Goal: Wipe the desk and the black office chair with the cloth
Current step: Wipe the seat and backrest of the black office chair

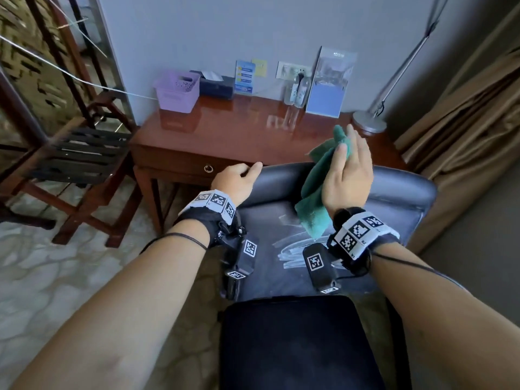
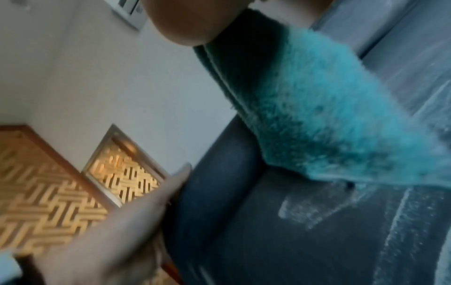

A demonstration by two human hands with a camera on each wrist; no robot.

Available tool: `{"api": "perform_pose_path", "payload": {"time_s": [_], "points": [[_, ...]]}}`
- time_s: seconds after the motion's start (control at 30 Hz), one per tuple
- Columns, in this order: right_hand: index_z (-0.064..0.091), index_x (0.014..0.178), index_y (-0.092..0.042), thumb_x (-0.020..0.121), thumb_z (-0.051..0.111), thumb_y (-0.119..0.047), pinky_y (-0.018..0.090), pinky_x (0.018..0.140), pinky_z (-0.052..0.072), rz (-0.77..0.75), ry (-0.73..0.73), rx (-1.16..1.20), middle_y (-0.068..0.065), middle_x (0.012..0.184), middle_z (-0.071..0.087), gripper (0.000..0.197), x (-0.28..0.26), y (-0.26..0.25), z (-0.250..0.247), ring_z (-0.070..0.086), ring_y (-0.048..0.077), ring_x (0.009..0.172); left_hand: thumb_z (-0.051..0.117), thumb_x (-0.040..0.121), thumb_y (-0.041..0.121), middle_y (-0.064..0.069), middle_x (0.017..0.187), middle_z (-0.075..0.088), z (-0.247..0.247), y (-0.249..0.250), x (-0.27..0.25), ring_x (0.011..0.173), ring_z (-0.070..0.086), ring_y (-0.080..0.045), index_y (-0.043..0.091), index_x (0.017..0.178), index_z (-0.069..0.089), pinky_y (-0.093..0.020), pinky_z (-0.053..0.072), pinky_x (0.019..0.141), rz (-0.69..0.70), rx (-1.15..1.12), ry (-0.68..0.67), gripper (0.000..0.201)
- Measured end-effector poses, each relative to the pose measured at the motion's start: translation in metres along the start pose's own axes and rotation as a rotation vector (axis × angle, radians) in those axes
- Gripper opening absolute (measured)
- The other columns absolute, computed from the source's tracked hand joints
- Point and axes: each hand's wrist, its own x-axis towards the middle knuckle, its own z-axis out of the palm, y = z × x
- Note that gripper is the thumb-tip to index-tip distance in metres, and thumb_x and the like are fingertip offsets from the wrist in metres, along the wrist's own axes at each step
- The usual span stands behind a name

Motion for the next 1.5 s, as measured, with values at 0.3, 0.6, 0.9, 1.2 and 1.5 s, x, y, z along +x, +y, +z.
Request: {"api": "perform_pose_path", "payload": {"time_s": [0.3,0.6,0.9,1.2,1.5], "points": [[0.062,0.124,-0.012,0.099,0.031,-0.031,0.04,0.112,0.027,-0.451,-0.208,-0.216,0.002,0.123,0.062,0.044,-0.039,-0.005,0.101,0.052,0.023,0.121,0.043,0.098,0.047,-0.003,0.104,0.06,0.017,-0.014,0.035,0.097,0.049,-0.015,0.006,0.108,0.063,-0.028,0.038,0.089,-0.255,-0.481,-0.001,0.047],[0.042,0.143,-0.018,0.1,0.023,-0.035,0.039,0.108,0.031,-0.59,-0.44,-0.273,0.002,0.141,0.05,0.05,0.01,0.07,0.036,0.047,0.025,0.125,0.043,0.094,0.056,-0.001,0.102,0.052,0.027,-0.008,0.033,0.097,0.049,-0.019,0.002,0.128,0.052,-0.032,0.039,0.094,-0.332,-0.534,0.044,0.064],[0.049,0.139,-0.013,0.098,0.031,-0.032,0.038,0.115,0.022,-0.692,-0.401,-0.223,0.003,0.139,0.052,0.049,-0.036,0.006,0.092,0.045,0.021,0.13,0.048,0.094,0.038,-0.006,0.105,0.067,0.031,-0.016,0.043,0.095,0.062,-0.021,0.015,0.095,0.062,-0.034,0.048,0.096,-0.388,-0.621,0.048,0.027],[0.023,0.152,-0.016,0.1,0.027,-0.032,0.047,0.118,0.014,-0.823,-0.422,-0.484,0.0,0.158,0.021,0.055,-0.016,0.071,0.049,0.017,0.019,0.147,0.04,0.098,0.039,-0.008,0.131,0.055,0.039,-0.016,0.038,0.12,0.051,-0.024,0.015,0.128,0.055,-0.038,0.038,0.108,-0.343,-0.694,0.056,0.042],[0.026,0.151,-0.014,0.102,0.025,-0.032,0.039,0.12,0.009,-1.196,-0.599,-0.444,0.0,0.157,0.026,0.052,-0.064,0.049,0.093,0.019,0.018,0.146,0.055,0.092,0.041,-0.014,0.11,0.069,0.045,-0.046,0.038,0.103,0.065,-0.028,0.001,0.117,0.064,-0.032,0.05,0.092,-0.383,-0.934,-0.047,0.048]]}}
